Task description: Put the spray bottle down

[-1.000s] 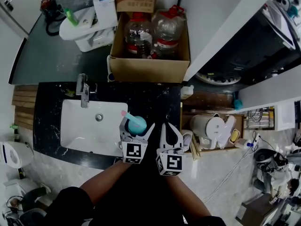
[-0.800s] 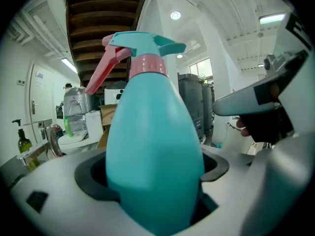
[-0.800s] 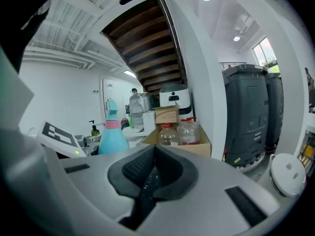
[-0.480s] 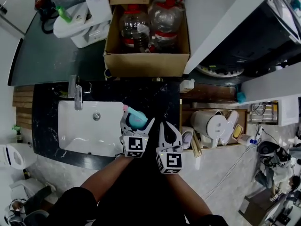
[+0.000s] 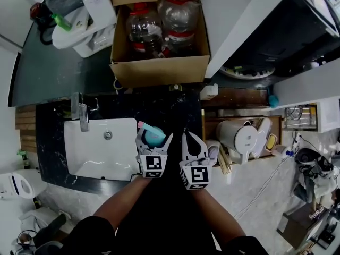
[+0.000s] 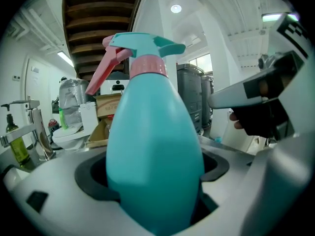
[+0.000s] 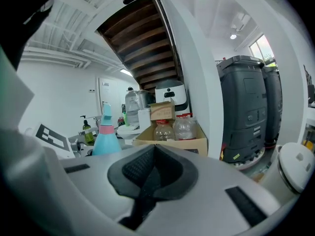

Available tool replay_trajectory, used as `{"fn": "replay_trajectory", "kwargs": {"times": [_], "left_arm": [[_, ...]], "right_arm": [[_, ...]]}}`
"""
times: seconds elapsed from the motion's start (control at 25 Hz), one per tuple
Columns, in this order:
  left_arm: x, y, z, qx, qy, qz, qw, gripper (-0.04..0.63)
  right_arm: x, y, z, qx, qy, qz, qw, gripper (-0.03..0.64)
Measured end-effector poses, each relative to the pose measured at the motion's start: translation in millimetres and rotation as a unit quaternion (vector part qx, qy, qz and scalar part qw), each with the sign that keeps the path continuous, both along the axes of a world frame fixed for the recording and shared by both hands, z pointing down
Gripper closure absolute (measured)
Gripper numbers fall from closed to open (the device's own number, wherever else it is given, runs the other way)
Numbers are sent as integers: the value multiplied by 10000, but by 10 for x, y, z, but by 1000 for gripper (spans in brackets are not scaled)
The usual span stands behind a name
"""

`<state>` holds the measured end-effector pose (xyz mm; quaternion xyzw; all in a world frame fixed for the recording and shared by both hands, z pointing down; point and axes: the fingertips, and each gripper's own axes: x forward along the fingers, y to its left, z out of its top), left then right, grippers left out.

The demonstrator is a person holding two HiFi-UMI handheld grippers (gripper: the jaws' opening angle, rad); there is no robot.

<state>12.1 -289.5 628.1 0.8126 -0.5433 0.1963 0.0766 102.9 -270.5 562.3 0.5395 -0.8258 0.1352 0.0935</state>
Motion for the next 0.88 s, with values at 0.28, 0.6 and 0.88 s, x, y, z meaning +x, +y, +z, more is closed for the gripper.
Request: {"fn": "replay_trajectory", "kwargs": {"times": [0.28,0.6,0.88], "left_arm": [[-31,-115,114,-182,142,-114,9997,147],[-23,-136,144,-394,405,-2,9984,147],[-39,-82,154,-531,461,135,9974,147]], "right_arm": [[-165,-9,124,-72,35,-250,9997,601],[-260,71,251,-267,53,-291,9992,601],[-298,124,265,-305,116,-336,9989,601]]}}
